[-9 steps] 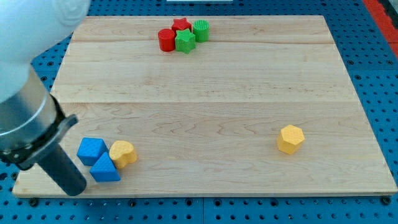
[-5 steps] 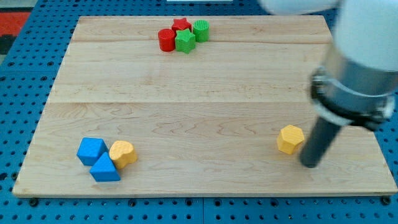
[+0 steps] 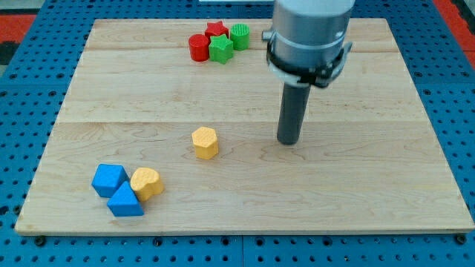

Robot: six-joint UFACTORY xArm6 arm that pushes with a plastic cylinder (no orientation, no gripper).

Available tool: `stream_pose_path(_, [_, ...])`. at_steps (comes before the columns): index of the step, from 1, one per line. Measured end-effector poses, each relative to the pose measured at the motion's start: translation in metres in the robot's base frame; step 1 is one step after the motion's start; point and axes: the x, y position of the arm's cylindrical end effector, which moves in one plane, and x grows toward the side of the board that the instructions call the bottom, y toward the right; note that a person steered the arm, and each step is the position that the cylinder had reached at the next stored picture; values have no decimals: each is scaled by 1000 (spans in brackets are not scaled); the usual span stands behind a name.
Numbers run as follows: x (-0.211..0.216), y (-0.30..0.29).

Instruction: Push the yellow hexagon closer to group of the blocks

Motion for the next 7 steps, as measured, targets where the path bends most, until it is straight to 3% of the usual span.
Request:
stream_pose_path(2, [57,-145])
stream_pose_path(3, [49,-167])
stream_pose_path(4, [-10,-149])
stream_pose_path(5, [4,-178])
stream_pose_path(7, [30,-177])
